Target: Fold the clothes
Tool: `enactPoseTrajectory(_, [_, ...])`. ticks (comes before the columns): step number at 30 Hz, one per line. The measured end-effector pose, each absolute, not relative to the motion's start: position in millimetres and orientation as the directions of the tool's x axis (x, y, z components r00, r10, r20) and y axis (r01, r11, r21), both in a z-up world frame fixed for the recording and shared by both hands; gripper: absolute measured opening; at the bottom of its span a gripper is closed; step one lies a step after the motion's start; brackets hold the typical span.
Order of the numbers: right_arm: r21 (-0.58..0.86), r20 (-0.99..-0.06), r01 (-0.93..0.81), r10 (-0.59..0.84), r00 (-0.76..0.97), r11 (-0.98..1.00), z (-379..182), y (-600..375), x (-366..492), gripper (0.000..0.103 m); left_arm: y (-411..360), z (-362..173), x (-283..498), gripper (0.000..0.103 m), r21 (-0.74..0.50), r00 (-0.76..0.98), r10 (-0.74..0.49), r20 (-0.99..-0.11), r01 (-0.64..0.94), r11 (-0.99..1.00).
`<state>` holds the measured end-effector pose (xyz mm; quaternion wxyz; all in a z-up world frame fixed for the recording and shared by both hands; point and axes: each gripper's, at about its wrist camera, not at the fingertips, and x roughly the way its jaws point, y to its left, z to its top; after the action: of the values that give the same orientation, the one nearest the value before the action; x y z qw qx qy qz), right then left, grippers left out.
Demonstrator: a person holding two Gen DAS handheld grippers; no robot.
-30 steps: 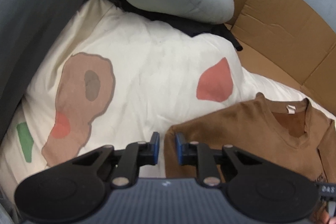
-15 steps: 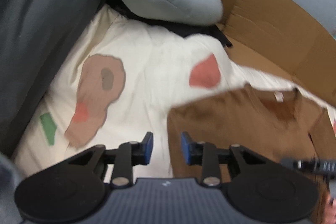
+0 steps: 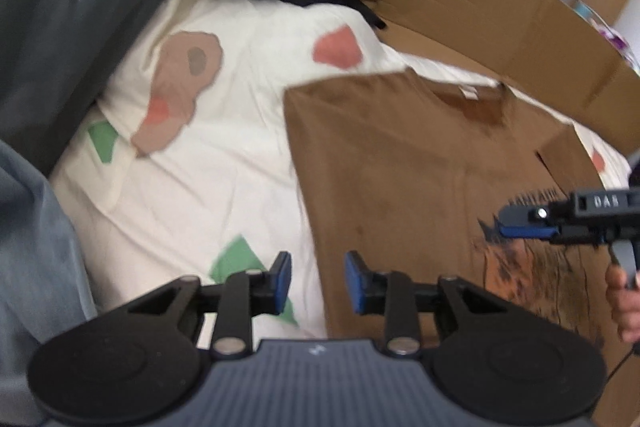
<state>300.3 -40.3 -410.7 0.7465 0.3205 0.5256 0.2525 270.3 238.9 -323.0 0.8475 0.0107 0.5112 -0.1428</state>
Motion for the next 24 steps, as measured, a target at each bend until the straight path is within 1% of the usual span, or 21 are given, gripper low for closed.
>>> enactPoseTrajectory(4, [0.735, -0.640, -0.050, 0.716, 0.280, 0.676, -417.4, -34.6, 286.0, 0.033, 231.9, -333.3, 257.5, 0.032, -0.135, 0.397, -0.260, -0.880, 0.314, 0.940])
enactPoseTrajectory(9, [0.746, -0.645, -0.004, 0.723, 0.249, 0.666, -427.6, -30.0, 278.0, 0.034, 226.7, -345.0, 244.7, 0.032, -0.135, 0.384, -0.266, -0.884, 0.334, 0.933])
enactPoseTrajectory(12, [0.741, -0.653, -0.004, 0.722, 0.231, 0.671, -430.0, -25.5, 274.3, 0.035, 225.2, -353.2, 237.9, 0.037, -0.134, 0.372, -0.266, -0.889, 0.344, 0.929])
enactPoseTrajectory(17, [0.746, -0.657, 0.026, 0.728, 0.193, 0.666, -439.5, -18.7, 267.9, 0.036, 227.6, -368.0, 230.8, 0.037, -0.131, 0.360, -0.257, -0.897, 0.338, 0.932])
enactPoseTrajectory(19, [0.747, -0.657, 0.028, 0.732, 0.181, 0.664, -441.8, -14.7, 265.9, 0.036, 228.8, -371.0, 229.7, 0.034, -0.126, 0.371, -0.253, -0.894, 0.334, 0.934])
enactPoseTrajectory(20, [0.749, -0.656, 0.028, 0.734, 0.178, 0.662, -442.9, -12.5, 265.3, 0.037, 228.8, -372.1, 229.2, 0.034, -0.127, 0.373, -0.258, -0.891, 0.340, 0.932])
enactPoseTrajectory(21, [0.751, -0.654, 0.036, 0.735, 0.179, 0.659, -444.4, -11.0, 265.4, 0.044, 228.4, -373.0, 228.7, 0.033, -0.125, 0.375, -0.262, -0.889, 0.351, 0.928])
enactPoseTrajectory(22, [0.754, -0.651, 0.046, 0.737, 0.182, 0.655, -445.9, -9.6, 265.6, 0.045, 227.9, -373.7, 228.1, 0.027, -0.118, 0.378, -0.261, -0.888, 0.361, 0.925])
enactPoseTrajectory(23, [0.758, -0.648, 0.060, 0.739, 0.184, 0.650, -447.9, -8.2, 266.0, 0.045, 227.5, -374.2, 227.5, 0.023, -0.109, 0.381, -0.257, -0.888, 0.370, 0.923])
enactPoseTrajectory(24, [0.762, -0.644, 0.066, 0.743, 0.183, 0.644, -448.8, -6.7, 266.2, 0.045, 227.9, -374.4, 227.1, 0.017, -0.105, 0.383, -0.256, -0.888, 0.373, 0.922])
